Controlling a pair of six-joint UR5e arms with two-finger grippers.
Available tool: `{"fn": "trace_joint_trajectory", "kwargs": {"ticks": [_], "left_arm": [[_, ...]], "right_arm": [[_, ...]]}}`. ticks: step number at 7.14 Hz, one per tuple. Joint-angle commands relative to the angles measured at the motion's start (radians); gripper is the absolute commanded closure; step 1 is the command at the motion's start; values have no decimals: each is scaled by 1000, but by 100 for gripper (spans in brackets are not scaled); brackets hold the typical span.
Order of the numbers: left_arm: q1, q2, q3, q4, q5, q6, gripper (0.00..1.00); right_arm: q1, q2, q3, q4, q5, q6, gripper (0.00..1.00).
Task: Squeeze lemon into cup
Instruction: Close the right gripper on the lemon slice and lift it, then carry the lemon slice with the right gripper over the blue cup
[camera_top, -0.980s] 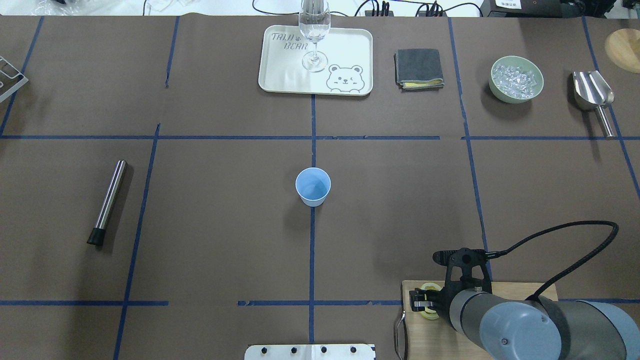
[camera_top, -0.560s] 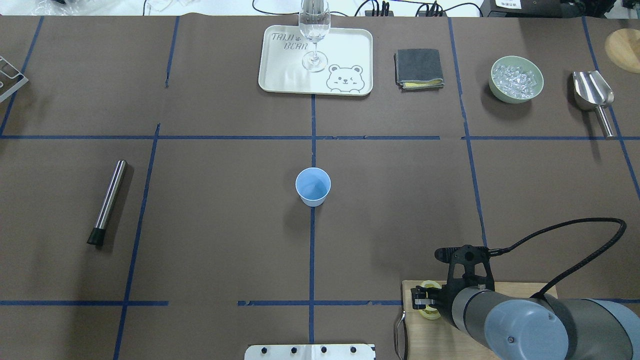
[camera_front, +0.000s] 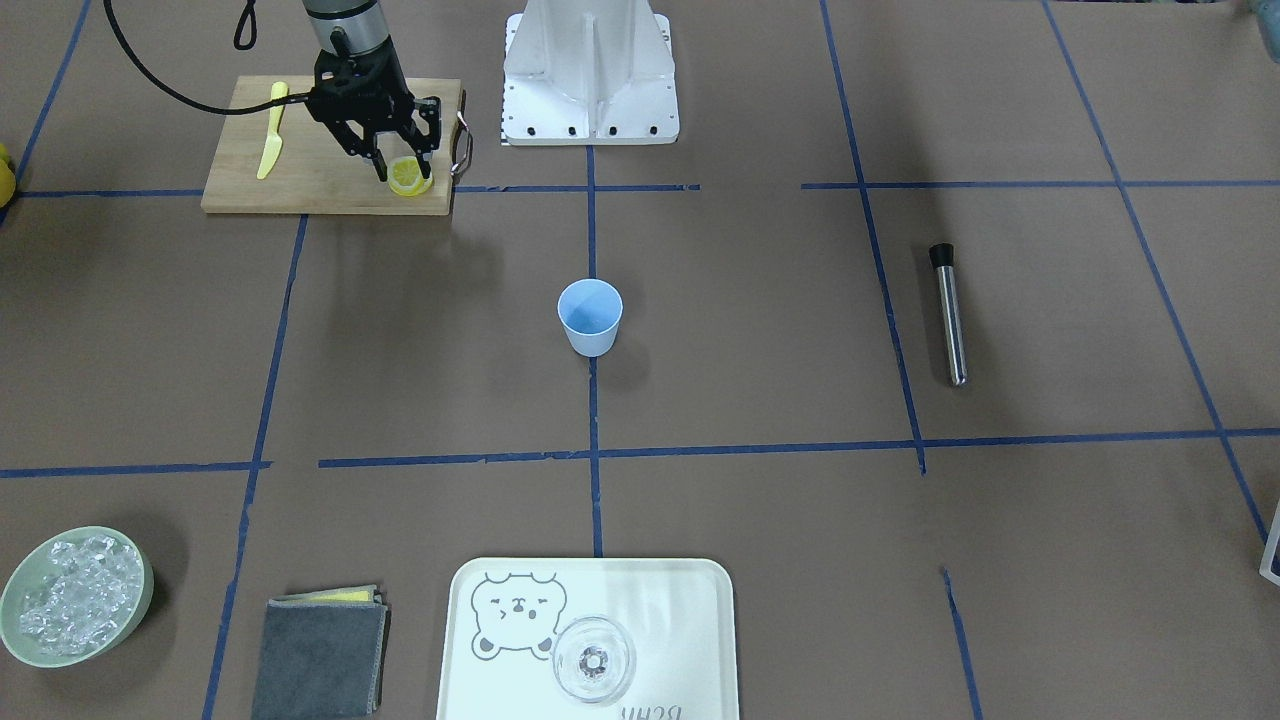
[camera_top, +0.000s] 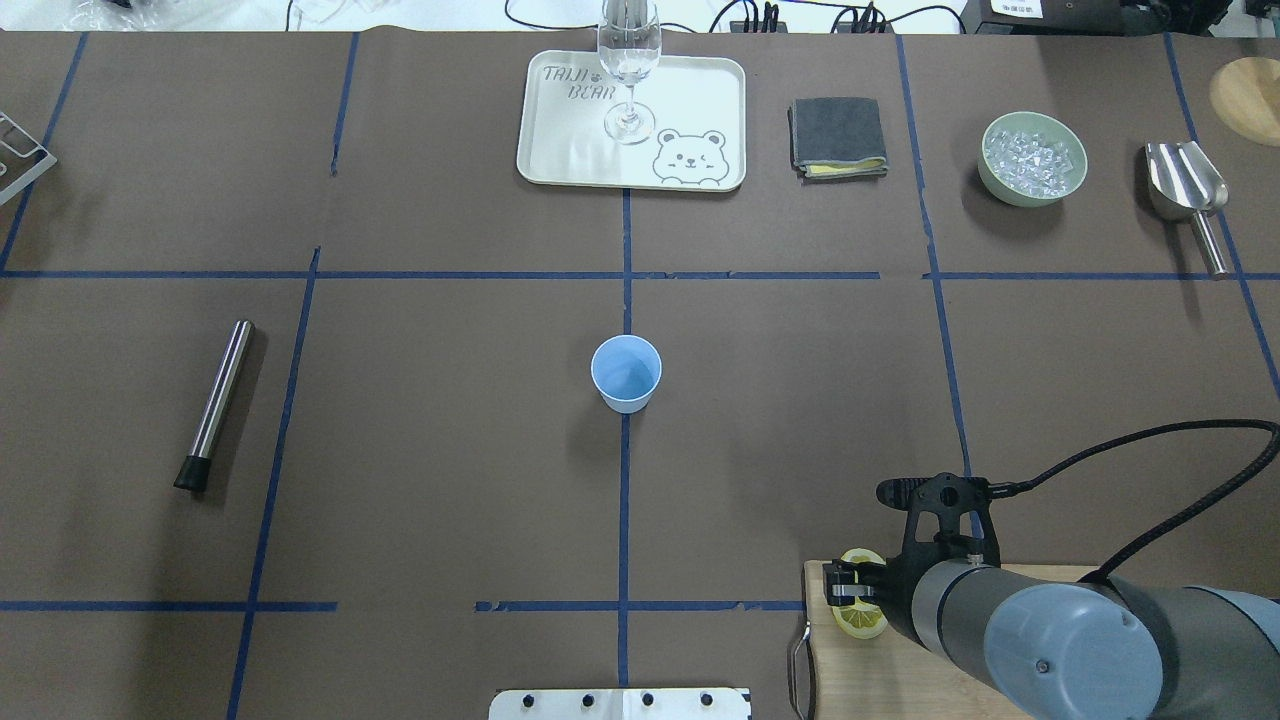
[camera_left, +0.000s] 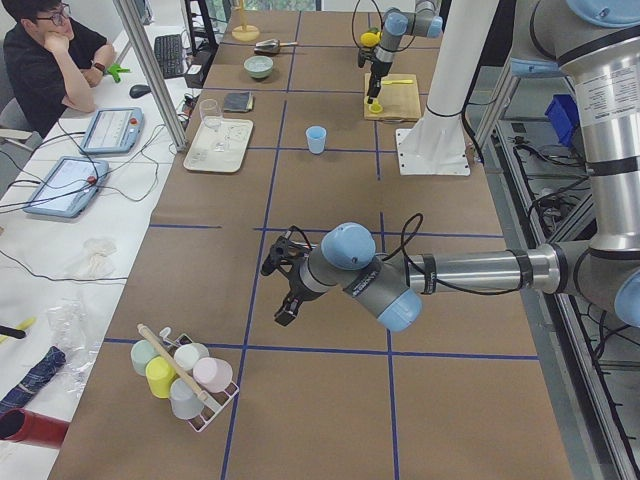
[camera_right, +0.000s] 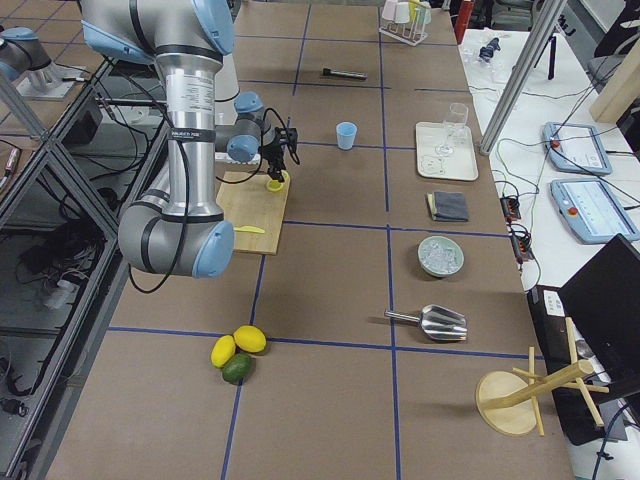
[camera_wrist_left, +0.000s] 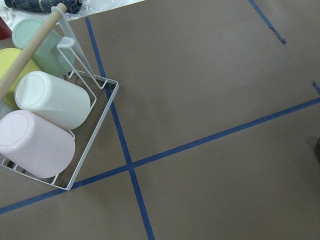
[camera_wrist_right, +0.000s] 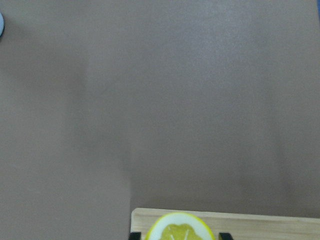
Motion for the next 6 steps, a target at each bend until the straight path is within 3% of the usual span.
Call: {"fn": "trace_joint_trajectory", "kwargs": {"ticks": [1,4,6], "left_arm": [[0,0,-2,0,0,0,0],[0,0,-2,0,0,0,0],[0,0,-2,-2,0,0,0]], "right_arm": [[38,47,48,-116,44,0,42],[67,341,30,-404,56,-6,42],[137,469,-25,-466,129,-12,42]]}}
